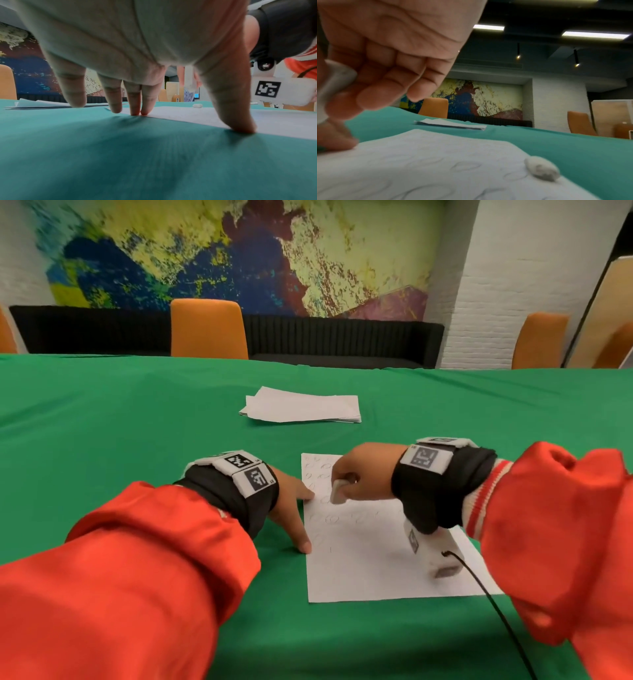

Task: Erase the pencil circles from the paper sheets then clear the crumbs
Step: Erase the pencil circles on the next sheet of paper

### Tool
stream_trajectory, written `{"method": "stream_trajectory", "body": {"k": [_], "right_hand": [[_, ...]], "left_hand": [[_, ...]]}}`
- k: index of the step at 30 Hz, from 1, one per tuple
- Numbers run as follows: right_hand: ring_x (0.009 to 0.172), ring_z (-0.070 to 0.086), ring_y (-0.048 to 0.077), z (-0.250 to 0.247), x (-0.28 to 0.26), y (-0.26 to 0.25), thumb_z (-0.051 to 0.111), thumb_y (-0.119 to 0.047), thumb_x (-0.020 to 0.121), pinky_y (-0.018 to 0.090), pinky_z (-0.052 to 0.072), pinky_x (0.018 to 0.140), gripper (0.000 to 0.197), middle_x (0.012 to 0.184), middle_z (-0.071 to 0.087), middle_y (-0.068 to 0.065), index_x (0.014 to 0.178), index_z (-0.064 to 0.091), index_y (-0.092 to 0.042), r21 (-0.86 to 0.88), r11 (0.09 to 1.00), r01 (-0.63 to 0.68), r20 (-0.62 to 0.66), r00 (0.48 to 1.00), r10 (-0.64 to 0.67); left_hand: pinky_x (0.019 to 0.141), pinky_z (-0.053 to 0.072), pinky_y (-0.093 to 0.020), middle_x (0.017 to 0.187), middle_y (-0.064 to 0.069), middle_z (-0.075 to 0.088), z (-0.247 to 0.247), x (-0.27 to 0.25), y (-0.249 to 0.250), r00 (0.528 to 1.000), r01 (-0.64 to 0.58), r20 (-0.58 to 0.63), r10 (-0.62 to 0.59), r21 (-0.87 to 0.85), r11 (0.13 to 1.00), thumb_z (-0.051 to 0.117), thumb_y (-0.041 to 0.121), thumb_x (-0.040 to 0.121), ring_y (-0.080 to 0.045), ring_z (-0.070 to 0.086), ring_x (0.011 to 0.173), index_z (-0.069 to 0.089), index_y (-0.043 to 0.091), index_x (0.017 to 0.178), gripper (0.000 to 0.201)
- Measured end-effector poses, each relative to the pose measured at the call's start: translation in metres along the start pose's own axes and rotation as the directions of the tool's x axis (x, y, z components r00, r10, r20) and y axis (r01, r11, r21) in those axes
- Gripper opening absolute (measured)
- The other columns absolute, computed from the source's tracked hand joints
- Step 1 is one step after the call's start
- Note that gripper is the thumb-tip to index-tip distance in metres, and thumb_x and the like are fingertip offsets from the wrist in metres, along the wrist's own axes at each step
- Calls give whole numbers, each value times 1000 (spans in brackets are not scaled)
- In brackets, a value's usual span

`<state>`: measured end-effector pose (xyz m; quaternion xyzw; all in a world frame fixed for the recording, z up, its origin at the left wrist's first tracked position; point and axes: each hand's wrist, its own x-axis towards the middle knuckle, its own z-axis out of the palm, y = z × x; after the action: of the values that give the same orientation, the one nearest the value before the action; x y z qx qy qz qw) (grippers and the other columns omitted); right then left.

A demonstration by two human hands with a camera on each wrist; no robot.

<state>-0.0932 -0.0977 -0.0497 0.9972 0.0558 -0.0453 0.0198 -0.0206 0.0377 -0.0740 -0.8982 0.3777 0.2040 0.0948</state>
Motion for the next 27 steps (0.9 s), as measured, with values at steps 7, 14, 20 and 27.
{"method": "stream_trajectory", "body": {"k": [7,14,20,27], "right_hand": [[86,50,19,15,19,-24,48,-24,91,24,38,73,27,104,63,1,114,59,-17,-72,995,69,99,993,-62],[95,52,22,21,20,-30,41,-22,94,23,34,76,31,114,61,7,121,54,-13,-154,981,120,111,988,-103],[95,51,24,20,17,-36,36,-17,94,23,30,74,35,112,58,9,126,50,-13,-188,962,196,126,977,-174],[92,53,25,19,17,-38,41,-18,92,22,31,71,33,94,56,4,121,56,-13,-162,967,199,136,975,-177]], "left_hand": [[102,32,-26,148,0,37,2,-1,1,999,-40,-3,40,-23,999,70,50,78,-18,38,133,37,18,143,80],[100,33,-27,147,0,38,3,1,-1,999,-45,18,45,-33,998,71,49,77,-19,40,132,36,21,144,81],[92,35,-28,144,-1,41,5,4,-1,1000,-29,12,29,-30,999,72,51,75,-17,46,122,41,18,140,79],[93,35,-24,145,0,40,6,3,1,999,-36,1,36,-50,998,72,45,78,-19,43,129,40,19,141,75]]}}
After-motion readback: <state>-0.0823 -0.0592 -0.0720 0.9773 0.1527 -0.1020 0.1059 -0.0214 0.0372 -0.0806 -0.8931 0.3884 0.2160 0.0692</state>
